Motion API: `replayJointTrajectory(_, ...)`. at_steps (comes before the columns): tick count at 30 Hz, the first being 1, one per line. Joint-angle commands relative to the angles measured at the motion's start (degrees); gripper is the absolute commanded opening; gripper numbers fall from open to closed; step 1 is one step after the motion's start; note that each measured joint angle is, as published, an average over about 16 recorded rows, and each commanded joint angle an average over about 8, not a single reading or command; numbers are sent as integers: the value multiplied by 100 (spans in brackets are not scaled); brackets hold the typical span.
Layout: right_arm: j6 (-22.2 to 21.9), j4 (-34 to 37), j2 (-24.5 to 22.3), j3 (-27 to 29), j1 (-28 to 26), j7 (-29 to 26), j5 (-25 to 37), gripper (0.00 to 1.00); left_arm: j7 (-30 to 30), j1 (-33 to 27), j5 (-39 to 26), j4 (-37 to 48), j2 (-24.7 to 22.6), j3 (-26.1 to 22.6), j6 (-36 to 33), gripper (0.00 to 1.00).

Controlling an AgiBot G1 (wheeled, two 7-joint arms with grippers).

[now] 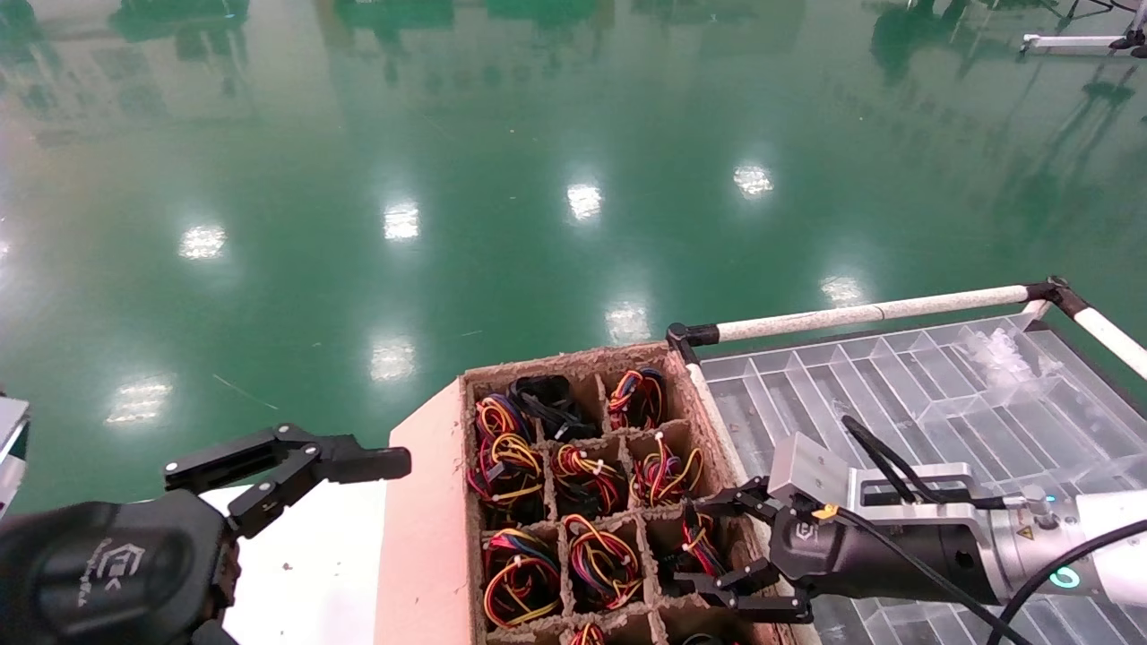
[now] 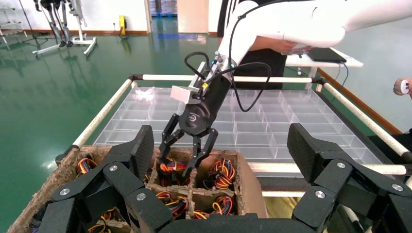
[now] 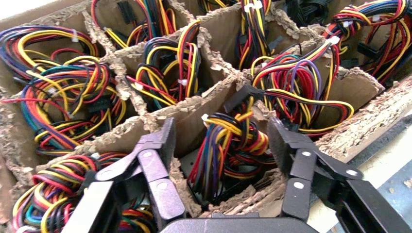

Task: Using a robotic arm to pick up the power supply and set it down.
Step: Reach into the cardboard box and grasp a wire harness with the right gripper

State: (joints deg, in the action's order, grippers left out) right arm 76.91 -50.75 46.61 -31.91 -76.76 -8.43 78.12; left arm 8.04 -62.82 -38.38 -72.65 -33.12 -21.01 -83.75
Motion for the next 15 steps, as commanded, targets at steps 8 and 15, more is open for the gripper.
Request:
replayJointTrajectory(8,-46,-68,-6,-50,-18,-120,113,0,0,0,0,0,0,-1,0,100)
replayJointTrajectory(15,-78,-181,-78,-35,39,-218,103,0,0,0,1,0,0,-1,0,100)
